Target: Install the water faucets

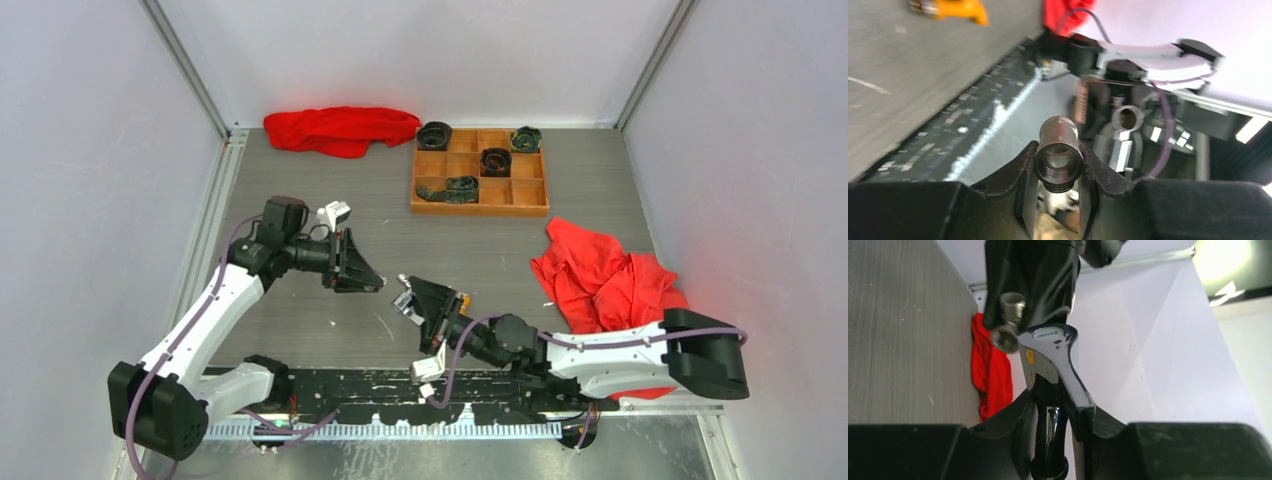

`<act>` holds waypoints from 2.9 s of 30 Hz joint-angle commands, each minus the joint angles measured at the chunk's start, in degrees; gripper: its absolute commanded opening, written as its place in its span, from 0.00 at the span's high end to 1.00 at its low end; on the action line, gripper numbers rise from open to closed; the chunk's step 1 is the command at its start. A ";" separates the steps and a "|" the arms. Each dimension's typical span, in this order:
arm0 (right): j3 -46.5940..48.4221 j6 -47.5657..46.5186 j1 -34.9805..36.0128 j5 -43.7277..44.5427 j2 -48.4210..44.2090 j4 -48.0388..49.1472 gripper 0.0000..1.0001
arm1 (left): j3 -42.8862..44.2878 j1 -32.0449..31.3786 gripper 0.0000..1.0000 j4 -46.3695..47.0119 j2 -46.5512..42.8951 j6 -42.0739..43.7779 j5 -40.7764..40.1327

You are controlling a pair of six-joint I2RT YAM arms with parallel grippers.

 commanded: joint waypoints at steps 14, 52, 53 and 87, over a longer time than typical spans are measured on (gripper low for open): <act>-4.91 26.27 -0.30 12.29 -17.58 -12.91 1.00 | -6.39 -18.40 1.00 2.33 -2.01 16.84 -79.67; -3.91 24.62 -0.26 11.70 -17.30 -14.82 1.00 | -4.97 -23.67 0.42 1.18 17.12 8.09 -83.02; -3.87 24.62 -0.32 11.70 -17.39 -14.95 1.00 | -5.05 -23.70 0.42 0.89 16.66 8.99 -82.33; -3.13 24.62 -0.26 10.91 -16.97 -15.76 1.00 | -2.17 -19.47 0.66 0.93 21.80 10.95 -76.98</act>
